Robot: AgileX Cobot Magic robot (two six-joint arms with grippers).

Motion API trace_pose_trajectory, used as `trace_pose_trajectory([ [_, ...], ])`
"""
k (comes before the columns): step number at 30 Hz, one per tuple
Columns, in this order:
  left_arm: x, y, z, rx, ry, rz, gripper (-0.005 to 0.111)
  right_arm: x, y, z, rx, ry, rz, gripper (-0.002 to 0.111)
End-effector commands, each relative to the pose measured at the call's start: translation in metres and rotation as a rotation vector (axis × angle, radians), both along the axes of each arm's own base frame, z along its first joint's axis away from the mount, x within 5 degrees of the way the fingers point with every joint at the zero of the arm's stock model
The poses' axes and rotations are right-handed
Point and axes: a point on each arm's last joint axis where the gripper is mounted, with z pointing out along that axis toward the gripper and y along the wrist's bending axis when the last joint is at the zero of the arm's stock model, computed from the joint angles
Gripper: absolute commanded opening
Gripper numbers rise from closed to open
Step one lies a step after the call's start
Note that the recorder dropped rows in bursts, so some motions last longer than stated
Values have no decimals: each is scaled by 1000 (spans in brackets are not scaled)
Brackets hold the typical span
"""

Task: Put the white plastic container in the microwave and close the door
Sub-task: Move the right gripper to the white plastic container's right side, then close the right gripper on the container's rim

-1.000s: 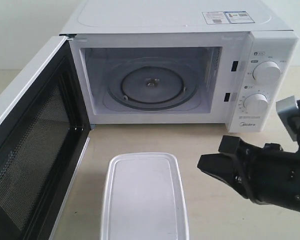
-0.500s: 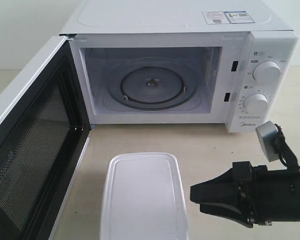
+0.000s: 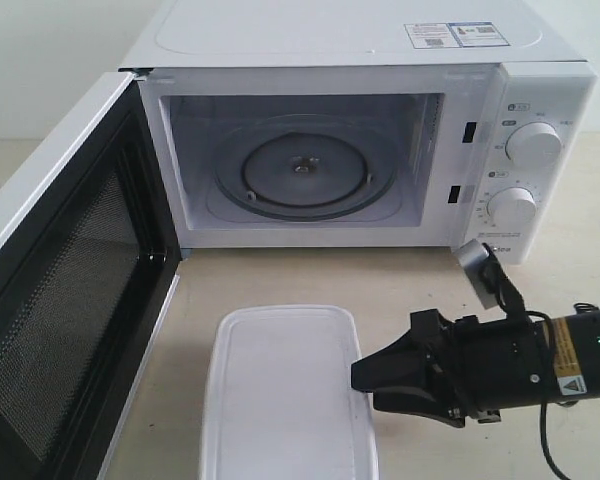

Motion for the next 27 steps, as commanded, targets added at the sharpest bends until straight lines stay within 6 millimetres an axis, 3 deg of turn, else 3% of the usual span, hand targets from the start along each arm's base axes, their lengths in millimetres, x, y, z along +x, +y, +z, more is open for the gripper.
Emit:
trace_pose_trajectory([
  [1,0,-1,-1,-3,-1,-7,4,3,10,-5,-17,-10,42,43],
  [27,0,-1,-1,-3,-1,-7,4,2,10,-9,-49,-1,42,39],
])
